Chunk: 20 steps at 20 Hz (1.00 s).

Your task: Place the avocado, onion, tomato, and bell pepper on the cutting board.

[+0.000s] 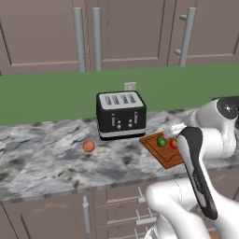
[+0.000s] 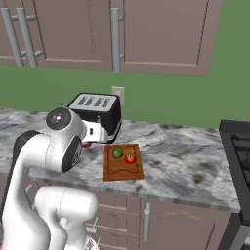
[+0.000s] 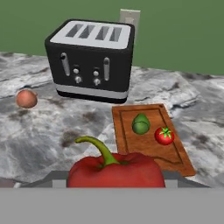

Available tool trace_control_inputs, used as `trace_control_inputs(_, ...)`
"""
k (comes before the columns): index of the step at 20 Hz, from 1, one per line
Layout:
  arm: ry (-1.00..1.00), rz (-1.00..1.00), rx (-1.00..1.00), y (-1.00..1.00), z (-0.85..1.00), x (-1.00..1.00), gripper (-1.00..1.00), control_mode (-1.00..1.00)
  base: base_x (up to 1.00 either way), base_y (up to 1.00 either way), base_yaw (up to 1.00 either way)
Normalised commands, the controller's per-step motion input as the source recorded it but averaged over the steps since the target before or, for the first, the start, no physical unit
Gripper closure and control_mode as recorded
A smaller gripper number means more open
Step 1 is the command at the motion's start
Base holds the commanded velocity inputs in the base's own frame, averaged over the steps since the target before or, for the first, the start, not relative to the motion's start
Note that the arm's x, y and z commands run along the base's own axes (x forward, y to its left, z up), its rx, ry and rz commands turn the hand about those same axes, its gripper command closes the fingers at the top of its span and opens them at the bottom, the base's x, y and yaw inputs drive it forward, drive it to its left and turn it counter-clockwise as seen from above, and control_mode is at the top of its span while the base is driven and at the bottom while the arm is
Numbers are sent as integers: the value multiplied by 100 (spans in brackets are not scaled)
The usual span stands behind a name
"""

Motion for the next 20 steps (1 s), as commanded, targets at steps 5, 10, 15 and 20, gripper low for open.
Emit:
trace_control_inputs(5, -11, -4, 0, -80, 27, -60, 100, -100, 0, 0, 0)
trace_control_inputs(10, -2, -14, 0, -38, 3, -58, 100, -100, 0, 0, 0)
trace_control_inputs(15, 2, -23, 0, -7, 0, -14, 100, -100, 0, 0, 0)
trace_control_inputs(20, 5, -18, 0, 0, -4, 0, 100, -100, 0, 0, 0)
